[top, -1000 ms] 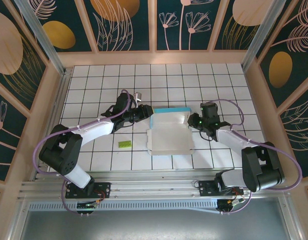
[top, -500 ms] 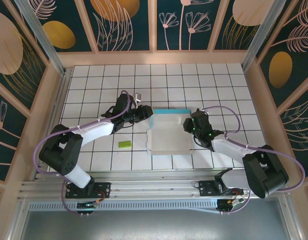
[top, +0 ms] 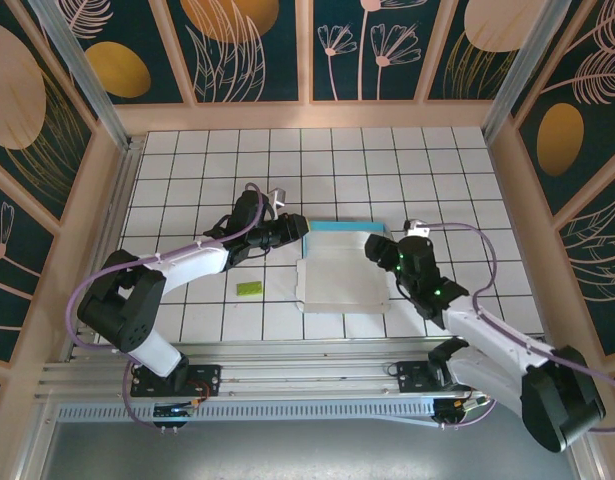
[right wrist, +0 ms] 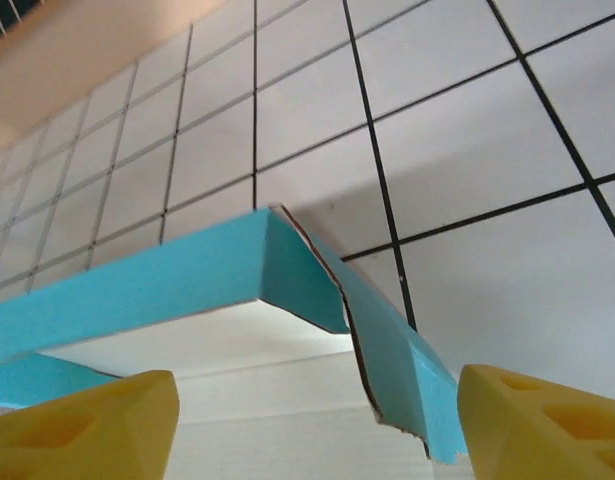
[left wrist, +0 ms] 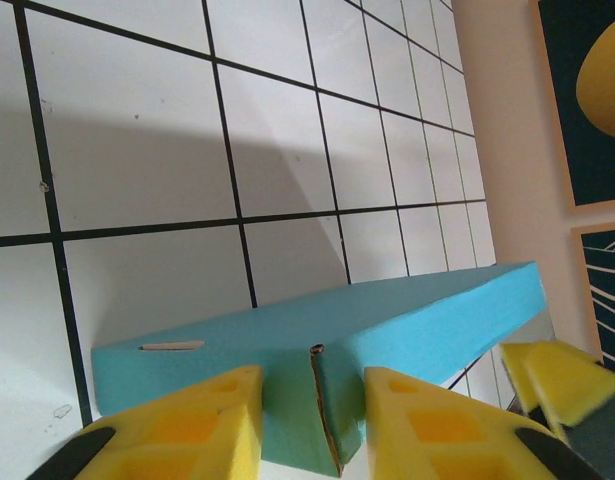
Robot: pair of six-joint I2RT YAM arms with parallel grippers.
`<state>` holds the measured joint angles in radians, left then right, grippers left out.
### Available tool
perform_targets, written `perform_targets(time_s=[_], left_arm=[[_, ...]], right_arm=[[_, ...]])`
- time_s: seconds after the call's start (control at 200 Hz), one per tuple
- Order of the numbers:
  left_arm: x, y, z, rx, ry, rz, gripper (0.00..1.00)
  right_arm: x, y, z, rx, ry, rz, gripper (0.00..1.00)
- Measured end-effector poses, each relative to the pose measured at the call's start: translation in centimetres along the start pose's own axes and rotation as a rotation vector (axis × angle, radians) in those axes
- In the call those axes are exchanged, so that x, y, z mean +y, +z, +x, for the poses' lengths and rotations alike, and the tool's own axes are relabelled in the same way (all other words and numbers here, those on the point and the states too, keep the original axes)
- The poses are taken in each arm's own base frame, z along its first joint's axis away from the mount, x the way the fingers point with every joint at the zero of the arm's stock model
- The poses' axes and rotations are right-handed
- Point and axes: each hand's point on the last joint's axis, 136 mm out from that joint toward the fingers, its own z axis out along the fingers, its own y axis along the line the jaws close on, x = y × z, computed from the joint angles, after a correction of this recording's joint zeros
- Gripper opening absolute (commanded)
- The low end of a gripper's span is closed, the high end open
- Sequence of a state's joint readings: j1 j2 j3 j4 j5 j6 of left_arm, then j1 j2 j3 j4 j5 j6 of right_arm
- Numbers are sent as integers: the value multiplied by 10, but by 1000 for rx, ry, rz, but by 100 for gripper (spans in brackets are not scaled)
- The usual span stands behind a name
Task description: Fold the paper box
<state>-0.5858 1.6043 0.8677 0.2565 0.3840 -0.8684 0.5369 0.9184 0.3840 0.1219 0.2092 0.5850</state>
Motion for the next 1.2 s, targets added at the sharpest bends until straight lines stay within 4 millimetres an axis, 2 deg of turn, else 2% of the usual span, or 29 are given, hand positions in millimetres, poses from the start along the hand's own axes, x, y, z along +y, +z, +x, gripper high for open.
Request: perform_targets(time_s=[0.165,0.24,0.295,0.385,0.465,0.601,0.686,0.781,0.881,1.196], left_arm=[[-1,0,1,1,4,1,30],[-1,0,1,1,5,1,29],[-1,0,1,1,5,1,30],[-1,0,1,1,5,1,30],[-1,0,1,1,8,1,30],[-1,0,1,0,20,1,29],[-1,0,1,-1,28,0,29],[-2,0,0,-2,34,2,29],[-2,-1,1,0,37,0,30],[-2,-2,1,1,41,0,30]], right_arm=[[8,-24,-18,-36,-24,-29,84],[18,-39,-41,-85,-61,-60,83],[20,-49,-64,-138,-103,-68,78],[1,-56,-101,-211,-217,-22,73],[-23,-53,-113,-211,-336,30,71],[-52,-33,-101,-98,-555,52,68],[-74,-16,-82,27,-658,54,67],[-85,-2,-55,156,-748,14,66],[-86,4,-38,222,-848,-48,62],[-63,14,-15,237,-995,-260,51]])
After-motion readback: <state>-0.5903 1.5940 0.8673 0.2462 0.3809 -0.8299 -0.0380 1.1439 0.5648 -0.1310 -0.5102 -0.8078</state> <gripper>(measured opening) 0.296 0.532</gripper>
